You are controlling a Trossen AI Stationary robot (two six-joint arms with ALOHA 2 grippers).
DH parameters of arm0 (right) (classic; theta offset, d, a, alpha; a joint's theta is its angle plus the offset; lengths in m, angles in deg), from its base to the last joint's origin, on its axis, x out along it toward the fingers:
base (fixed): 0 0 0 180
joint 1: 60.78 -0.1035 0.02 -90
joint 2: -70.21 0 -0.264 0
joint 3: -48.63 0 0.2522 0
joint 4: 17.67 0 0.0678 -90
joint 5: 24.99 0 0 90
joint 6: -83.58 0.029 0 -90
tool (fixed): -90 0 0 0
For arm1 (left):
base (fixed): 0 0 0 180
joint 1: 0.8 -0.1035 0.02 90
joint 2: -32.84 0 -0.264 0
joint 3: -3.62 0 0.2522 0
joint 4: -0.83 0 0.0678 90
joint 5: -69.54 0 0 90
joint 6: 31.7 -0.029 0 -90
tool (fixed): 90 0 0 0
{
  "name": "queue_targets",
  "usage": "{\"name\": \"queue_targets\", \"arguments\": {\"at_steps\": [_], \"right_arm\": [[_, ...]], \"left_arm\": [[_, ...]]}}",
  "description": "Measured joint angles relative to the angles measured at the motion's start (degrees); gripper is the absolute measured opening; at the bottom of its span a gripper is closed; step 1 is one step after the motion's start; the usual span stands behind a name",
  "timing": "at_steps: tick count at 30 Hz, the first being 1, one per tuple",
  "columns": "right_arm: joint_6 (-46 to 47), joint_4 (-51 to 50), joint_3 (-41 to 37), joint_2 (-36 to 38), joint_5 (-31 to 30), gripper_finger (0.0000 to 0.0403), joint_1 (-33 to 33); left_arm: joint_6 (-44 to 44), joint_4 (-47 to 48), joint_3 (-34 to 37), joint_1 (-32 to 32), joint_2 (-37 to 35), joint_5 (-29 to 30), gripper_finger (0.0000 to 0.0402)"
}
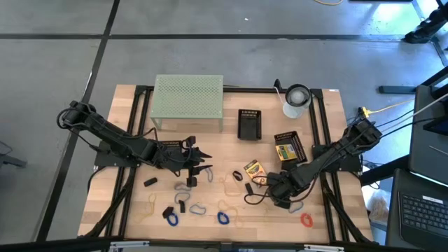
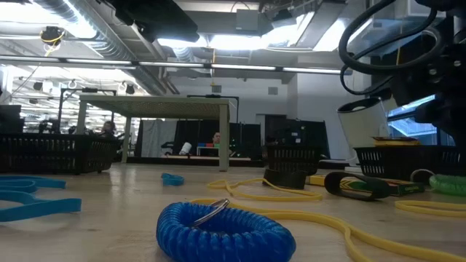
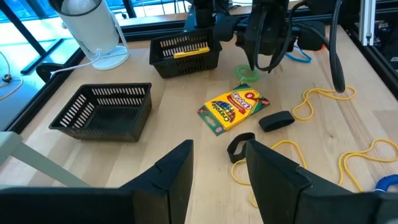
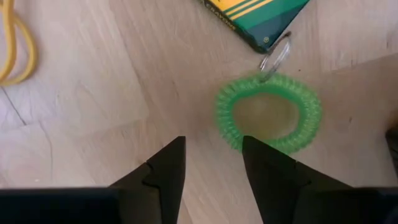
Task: Pick & Place Office Desk Supplies
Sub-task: Put the green spring rubber band into the left black bin
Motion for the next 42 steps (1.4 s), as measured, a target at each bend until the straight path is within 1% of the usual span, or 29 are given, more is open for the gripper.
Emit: {"name": "queue_targets", "arguments": {"at_steps": [9, 18, 21, 24, 32, 34, 36, 41, 42], "right_arm": [[-1.5, 0.0, 0.0, 0.0, -1.2, 0.0159, 0.0], [-3.1, 0.1, 0.0, 0.0, -1.8, 0.0148, 0.0], [-3.8, 0.6, -0.1, 0.0, -4.2, 0.0146, 0.0], [-4.0, 1.3, -0.1, -0.7, -6.0, 0.0146, 0.0], [-3.8, 1.0, 0.4, -3.7, -6.3, 0.0142, 0.0], [-3.6, 1.2, 0.4, -3.8, -6.1, 0.0131, 0.0], [-3.6, 1.5, 0.4, -3.8, -5.9, 0.0110, 0.0], [-3.3, 2.1, 0.4, -3.9, -4.5, 0.0029, 0.0], [-2.8, 2.1, 0.4, -3.8, -4.5, 0.0018, 0.0]], "left_arm": [[-0.5, 0.0, 0.0, 0.0, 0.0, 0.0, 0.0143], [-1.0, 0.0, 0.0, 0.0, 0.0, 0.0, 0.0143], [-1.0, 0.0, 0.0, 0.0, 0.0, 0.0, 0.0143], [-1.0, 0.0, 0.0, 0.0, 0.0, 0.0, 0.0143], [-0.7, 0.0, 0.0, 0.0, 0.0, -0.3, 0.0143], [0.1, 0.0, 0.0, 0.0, 0.0, -0.3, 0.0143], [0.5, 0.0, 0.0, 0.0, 0.0, -0.3, 0.0143], [1.3, 0.0, 0.0, 0.0, 0.0, -0.3, 0.0143], [1.4, 0.0, 0.0, 0.0, 0.0, -0.3, 0.0143]]}}
